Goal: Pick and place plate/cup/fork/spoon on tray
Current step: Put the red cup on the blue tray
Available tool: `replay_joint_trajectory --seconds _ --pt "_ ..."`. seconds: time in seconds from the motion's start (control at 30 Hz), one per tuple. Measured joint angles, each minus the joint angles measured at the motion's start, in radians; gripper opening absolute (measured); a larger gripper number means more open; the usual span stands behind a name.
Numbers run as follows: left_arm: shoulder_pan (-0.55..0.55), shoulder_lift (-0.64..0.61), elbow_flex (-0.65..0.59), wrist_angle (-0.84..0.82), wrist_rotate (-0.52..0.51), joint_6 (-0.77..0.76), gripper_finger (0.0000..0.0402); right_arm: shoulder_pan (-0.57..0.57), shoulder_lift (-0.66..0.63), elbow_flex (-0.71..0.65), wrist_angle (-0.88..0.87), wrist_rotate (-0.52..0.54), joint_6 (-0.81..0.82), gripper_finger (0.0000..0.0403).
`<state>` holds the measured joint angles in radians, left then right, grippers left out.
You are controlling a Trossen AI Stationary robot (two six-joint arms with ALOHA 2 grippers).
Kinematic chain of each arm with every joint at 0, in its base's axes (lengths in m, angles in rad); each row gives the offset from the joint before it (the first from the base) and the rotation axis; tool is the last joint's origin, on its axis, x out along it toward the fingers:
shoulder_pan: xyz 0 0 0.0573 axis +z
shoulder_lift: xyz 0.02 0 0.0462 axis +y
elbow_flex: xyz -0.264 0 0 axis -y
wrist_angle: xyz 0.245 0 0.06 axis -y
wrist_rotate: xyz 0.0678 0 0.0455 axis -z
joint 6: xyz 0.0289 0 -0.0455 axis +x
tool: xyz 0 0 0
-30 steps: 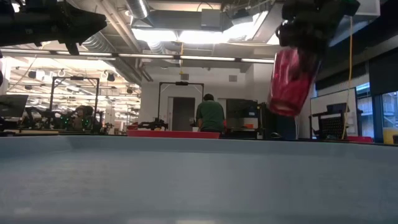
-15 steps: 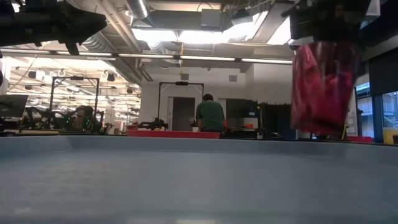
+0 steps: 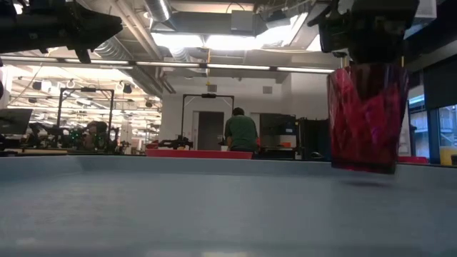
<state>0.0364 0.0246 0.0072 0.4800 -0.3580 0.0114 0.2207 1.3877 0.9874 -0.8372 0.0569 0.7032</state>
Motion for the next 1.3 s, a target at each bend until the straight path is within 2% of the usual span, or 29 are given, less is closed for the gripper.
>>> replay_joint_trajectory --seconds 0.23,0.63,0.93,1.3 --pt "0.0 0.0 0.0 0.0 0.0 0.0 0.0088 -0.001 0.044 0.001 0.013 -0.004 -0.002 0.0029" --pt "0.0 0.0 0.0 0.0 0.0 0.0 0.0088 -0.011 0.041 0.002 0.016 -0.023 -0.003 0.0032" --pt "0.0 0.0 0.0 0.0 0.0 0.0 0.0088 -0.035 0.04 0.086 0.02 -0.025 -0.066 0.0032" --pt "0.0 0.0 0.0 0.0 0.0 0.0 0.0088 -0.024 0.067 0.071 0.021 -0.078 -0.08 0.0032"
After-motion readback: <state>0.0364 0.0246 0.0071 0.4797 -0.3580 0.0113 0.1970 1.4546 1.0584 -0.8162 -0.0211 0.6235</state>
